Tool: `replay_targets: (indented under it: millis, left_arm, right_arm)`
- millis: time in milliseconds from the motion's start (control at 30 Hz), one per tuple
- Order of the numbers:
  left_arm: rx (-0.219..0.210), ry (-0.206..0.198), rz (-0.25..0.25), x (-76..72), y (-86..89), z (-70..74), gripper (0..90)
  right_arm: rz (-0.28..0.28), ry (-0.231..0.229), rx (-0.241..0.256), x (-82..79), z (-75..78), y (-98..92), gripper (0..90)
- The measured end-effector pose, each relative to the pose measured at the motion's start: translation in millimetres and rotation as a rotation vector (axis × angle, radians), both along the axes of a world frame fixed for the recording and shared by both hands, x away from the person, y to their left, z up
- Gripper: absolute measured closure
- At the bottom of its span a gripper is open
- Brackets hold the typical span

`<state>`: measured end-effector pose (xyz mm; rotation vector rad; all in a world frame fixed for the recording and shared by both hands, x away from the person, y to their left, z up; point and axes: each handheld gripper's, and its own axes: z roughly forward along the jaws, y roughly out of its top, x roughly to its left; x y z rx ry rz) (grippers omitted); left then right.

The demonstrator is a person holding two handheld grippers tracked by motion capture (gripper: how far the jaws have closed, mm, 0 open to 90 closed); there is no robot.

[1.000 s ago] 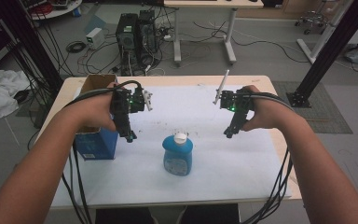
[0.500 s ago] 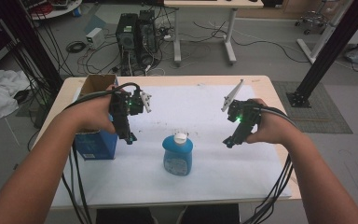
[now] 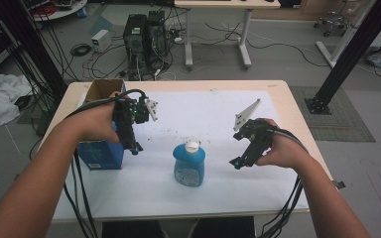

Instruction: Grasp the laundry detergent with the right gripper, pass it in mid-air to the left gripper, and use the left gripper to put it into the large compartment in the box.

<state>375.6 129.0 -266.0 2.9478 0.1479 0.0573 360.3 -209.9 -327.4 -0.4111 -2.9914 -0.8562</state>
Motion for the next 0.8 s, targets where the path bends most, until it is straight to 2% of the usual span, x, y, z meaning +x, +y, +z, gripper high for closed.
replay_targets:
  millis: [467, 567, 600, 800]
  left_arm:
    - [0.0, -0.002, -0.001, -1.6, 1.0, -0.3, 6.5]
    - [-0.001, -0.003, -0.002, -2.1, 2.0, -0.3, 6.5]
    - [-0.001, 0.0, 0.003, -3.2, 3.1, -0.8, 6.5]
    - [-0.005, -0.001, -0.001, -4.9, 3.6, -1.4, 6.5]
  right_arm:
    - [0.049, 0.002, 0.094, -17.3, -28.6, 27.7, 3.2]
    - [0.055, 0.002, 0.099, -18.1, -30.7, 29.9, 3.2]
    - [0.065, 0.004, 0.117, -20.9, -37.5, 36.3, 3.2]
    - [0.067, 0.006, 0.134, -24.0, -46.7, 42.2, 3.2]
